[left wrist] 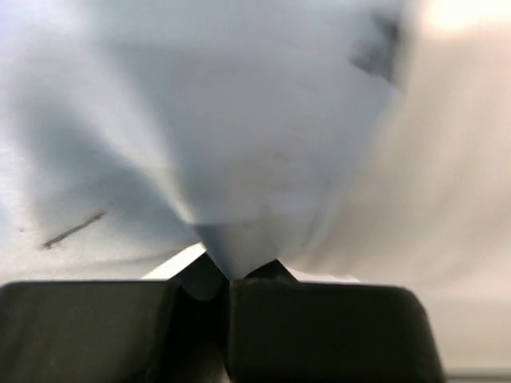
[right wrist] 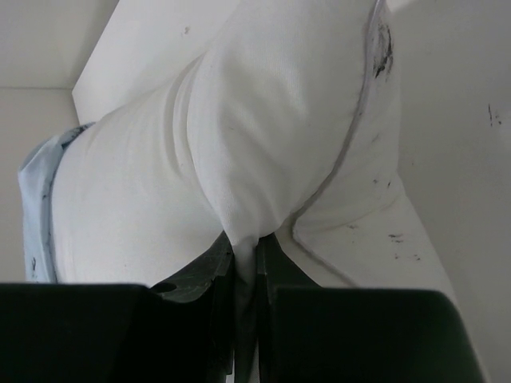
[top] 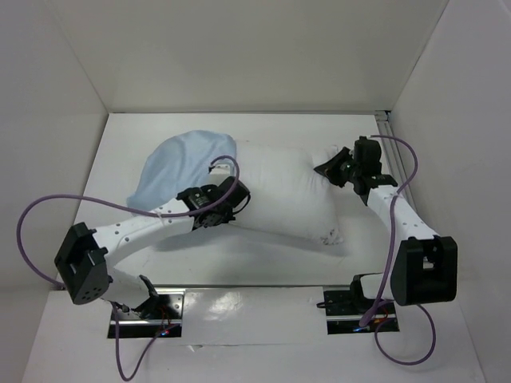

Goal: Put the pillow into the pillowcase

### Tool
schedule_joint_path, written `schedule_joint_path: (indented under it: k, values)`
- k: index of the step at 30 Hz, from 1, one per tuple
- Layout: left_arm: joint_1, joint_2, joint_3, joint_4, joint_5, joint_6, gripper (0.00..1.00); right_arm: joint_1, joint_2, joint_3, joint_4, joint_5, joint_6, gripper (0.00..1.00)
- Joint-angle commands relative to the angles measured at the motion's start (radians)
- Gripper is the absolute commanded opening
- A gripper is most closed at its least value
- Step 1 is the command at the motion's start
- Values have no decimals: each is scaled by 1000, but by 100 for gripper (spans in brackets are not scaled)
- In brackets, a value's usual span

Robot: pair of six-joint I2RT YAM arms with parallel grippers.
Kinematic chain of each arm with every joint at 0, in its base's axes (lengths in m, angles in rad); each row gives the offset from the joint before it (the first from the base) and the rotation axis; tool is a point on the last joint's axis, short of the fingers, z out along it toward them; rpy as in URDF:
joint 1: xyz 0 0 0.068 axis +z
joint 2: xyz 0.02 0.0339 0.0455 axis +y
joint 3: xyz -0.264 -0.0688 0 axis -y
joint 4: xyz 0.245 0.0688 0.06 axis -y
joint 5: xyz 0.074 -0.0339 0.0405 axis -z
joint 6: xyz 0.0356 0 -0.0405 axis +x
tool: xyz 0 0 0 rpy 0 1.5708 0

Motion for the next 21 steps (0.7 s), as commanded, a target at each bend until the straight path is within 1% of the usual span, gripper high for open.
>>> schedule_joint_path:
  k: [1,2,3,4,5,7,8,10,11,12,14,16,18,20,21]
  values:
    - [-29,75,180,185,252,97,0,40,1,51,82,-54,45,0]
    - [-29,95,224,208,295,117,0,53,11,51,99,-54,45,0]
    - [-29,118,273,245,373,137,0,68,11,51,118,-54,57,0]
    - [-29,144,328,245,412,181,0,68,22,51,118,-42,66,0]
    - [-13,200,454,245,444,205,0,83,34,51,130,-42,66,0]
    - [13,245,579,233,524,255,0,96,50,51,153,-33,75,0]
    - [52,276,676,219,582,269,0,96,60,66,162,-33,75,0]
    - [100,287,779,201,635,280,0,96,60,85,162,-33,75,0]
    - [150,299,798,201,664,289,0,96,60,100,162,-19,75,0]
    - [175,299,810,201,714,289,0,96,60,100,149,-10,65,0]
    - [223,313,841,179,760,289,0,96,50,100,139,1,54,0]
    - [287,325,850,170,839,279,0,83,21,73,129,-11,54,0]
    - [324,334,862,161,895,279,0,83,-8,59,118,-11,54,0]
    - [324,325,873,138,906,279,0,83,-27,59,93,-11,33,0]
    - [324,316,873,127,906,279,0,83,-42,59,49,-11,16,0]
